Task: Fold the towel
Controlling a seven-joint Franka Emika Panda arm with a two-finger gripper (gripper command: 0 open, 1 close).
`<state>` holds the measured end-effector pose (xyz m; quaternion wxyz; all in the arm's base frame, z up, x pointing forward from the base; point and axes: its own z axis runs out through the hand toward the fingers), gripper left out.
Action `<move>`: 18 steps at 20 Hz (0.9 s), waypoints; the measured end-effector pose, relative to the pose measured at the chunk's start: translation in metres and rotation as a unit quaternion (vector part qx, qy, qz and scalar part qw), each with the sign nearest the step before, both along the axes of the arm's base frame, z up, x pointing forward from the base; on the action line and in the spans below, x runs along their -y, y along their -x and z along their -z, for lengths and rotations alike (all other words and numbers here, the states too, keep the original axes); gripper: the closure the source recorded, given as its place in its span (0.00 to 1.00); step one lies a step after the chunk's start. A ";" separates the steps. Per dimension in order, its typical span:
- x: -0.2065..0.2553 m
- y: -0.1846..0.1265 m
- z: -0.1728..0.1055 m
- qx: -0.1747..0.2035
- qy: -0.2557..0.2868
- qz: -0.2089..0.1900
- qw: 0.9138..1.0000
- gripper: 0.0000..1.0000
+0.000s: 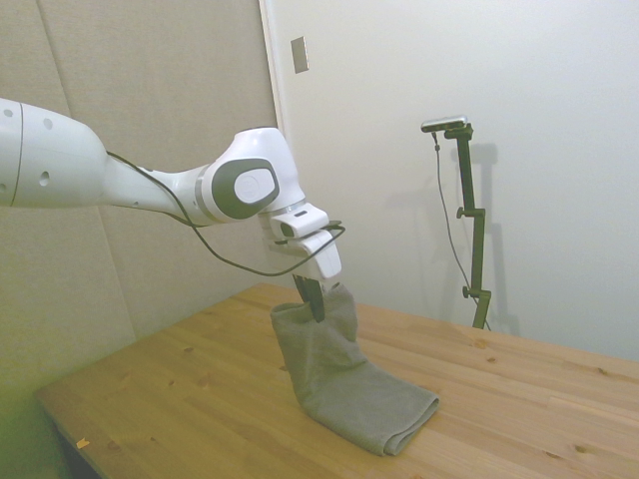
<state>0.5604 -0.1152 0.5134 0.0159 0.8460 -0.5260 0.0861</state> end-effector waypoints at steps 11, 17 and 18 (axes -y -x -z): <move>0.084 0.008 0.031 0.014 -0.080 -0.043 0.996 1.00; 0.109 0.011 0.031 0.017 -0.102 -0.055 0.993 1.00; 0.114 0.012 0.029 0.019 -0.112 -0.058 0.992 1.00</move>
